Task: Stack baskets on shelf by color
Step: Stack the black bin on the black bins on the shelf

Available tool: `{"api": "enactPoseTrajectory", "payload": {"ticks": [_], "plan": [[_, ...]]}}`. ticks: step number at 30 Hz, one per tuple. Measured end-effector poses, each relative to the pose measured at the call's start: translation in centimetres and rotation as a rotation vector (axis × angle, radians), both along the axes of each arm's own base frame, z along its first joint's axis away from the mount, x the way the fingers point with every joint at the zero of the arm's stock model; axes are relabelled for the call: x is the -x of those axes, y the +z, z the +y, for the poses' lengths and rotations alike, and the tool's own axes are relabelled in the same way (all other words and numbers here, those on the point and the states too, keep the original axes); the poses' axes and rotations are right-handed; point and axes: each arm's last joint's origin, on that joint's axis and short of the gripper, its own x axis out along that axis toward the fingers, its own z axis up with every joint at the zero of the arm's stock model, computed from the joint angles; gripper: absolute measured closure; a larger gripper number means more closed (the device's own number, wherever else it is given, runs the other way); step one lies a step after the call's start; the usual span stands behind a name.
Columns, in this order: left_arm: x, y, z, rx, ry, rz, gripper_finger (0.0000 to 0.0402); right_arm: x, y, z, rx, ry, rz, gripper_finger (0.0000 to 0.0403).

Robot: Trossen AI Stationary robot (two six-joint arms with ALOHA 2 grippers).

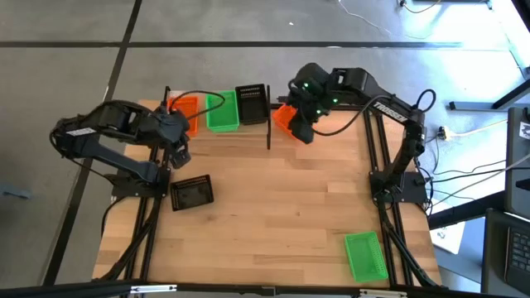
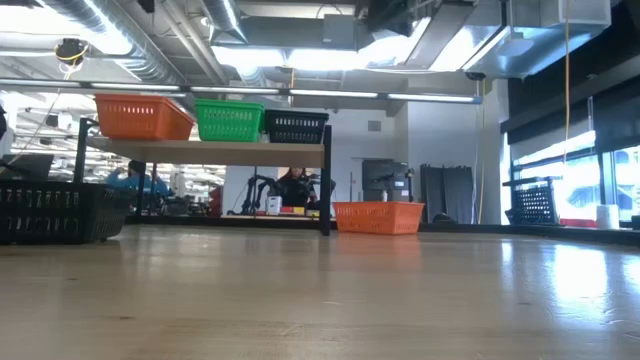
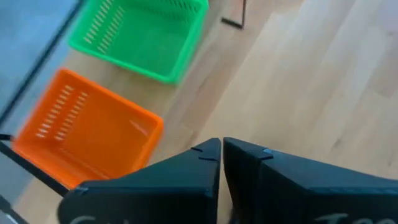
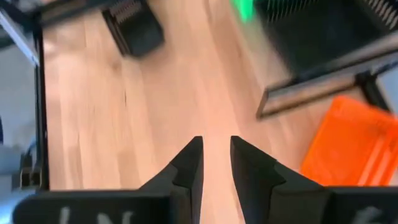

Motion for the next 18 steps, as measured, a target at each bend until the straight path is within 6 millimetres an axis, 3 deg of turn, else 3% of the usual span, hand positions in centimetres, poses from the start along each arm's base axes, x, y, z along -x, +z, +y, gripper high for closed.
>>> {"api": "enactPoseTrajectory", "payload": {"ticks": [8,15,18], "plan": [[-1.8,-3.3,-0.4,0.159,0.076,0.13,0.0332,0.8,-0.2,0.3,0.064,0.132,0.052,0.0325],[-3.5,-8.1,-0.7,0.326,0.308,0.219,0.0325,1.3,0.3,0.6,0.076,0.193,0.02,0.0325],[-4.2,-10.1,-0.8,0.385,0.313,0.257,0.0325,1.3,0.4,0.6,0.09,0.212,0.017,0.0325]]}}
